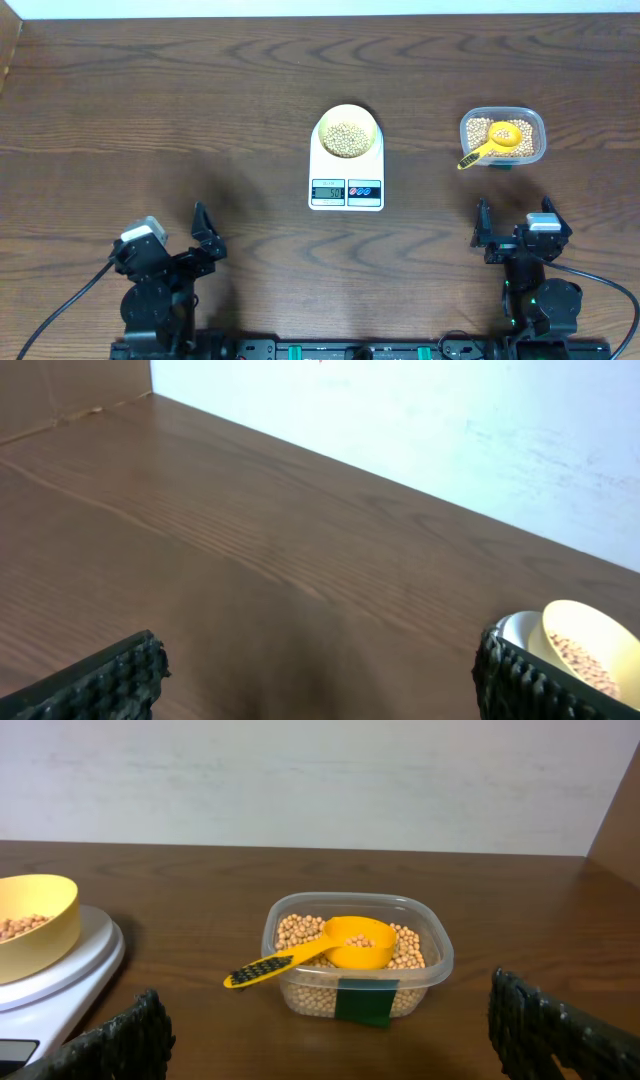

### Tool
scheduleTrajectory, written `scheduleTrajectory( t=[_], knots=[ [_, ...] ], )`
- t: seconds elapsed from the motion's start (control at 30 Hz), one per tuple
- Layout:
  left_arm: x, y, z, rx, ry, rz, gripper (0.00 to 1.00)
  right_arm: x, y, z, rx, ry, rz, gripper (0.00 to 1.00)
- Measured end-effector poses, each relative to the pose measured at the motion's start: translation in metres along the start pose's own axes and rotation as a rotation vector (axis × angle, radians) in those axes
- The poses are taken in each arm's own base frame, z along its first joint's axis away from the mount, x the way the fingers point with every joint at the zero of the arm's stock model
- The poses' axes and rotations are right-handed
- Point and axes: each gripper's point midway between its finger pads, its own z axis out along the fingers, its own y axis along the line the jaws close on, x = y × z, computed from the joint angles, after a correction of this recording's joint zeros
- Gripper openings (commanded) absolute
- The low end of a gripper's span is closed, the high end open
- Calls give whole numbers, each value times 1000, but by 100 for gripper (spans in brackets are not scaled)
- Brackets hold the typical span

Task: Scoop item into bowl and weigh 50g on scale

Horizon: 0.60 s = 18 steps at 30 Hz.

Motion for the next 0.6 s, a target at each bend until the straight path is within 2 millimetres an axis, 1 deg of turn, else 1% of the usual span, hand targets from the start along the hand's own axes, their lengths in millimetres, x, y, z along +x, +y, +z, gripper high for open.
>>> scheduleTrajectory(
  t=[0.23,0.37,0.6],
  knots=[
    [6,0,13,16,-62,11,100,0,0,0,0,0,0,99],
    [10,3,21,15,-112,4,100,0,0,0,0,0,0,99],
    [20,6,32,29,-182,3,100,0,0,0,0,1,0,99]
  ],
)
